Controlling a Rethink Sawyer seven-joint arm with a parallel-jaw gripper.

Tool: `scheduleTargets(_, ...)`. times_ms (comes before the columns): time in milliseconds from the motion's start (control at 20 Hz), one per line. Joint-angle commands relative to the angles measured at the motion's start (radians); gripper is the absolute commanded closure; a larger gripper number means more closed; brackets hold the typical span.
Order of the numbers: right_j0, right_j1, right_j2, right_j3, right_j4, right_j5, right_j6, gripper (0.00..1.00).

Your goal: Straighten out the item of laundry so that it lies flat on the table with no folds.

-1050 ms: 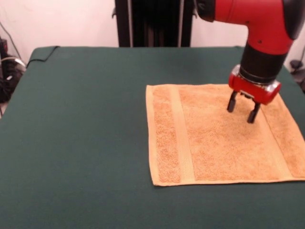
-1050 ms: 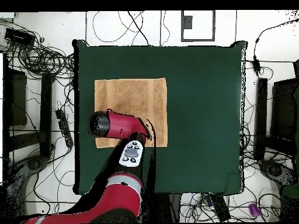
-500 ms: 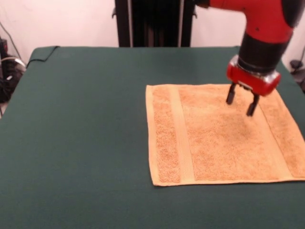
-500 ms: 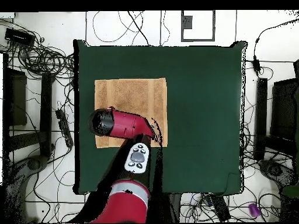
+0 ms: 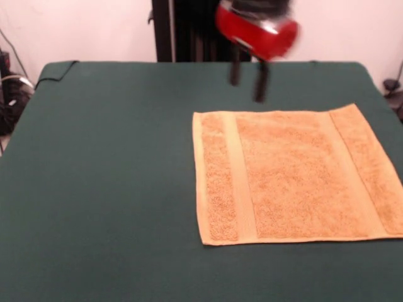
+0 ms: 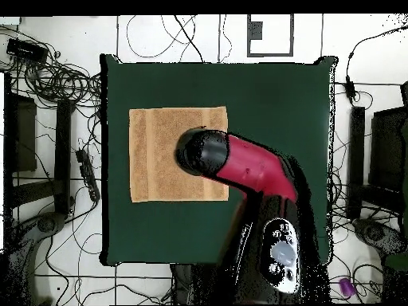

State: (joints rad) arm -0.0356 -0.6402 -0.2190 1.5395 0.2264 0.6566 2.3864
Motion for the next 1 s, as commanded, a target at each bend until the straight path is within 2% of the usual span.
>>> scheduleTargets(50,-0.102,-0.057,0.141,0.049,-0.105,0.096,-0.265,0.0)
scheduleTargets(200,-0.153,-0.043,0.175,0.064,-0.151,0.027,-0.276,0.0)
scheduleTargets(1000,-0.233,-0.06,0.265,0.054,-0.29,0.057,-0.201,0.0)
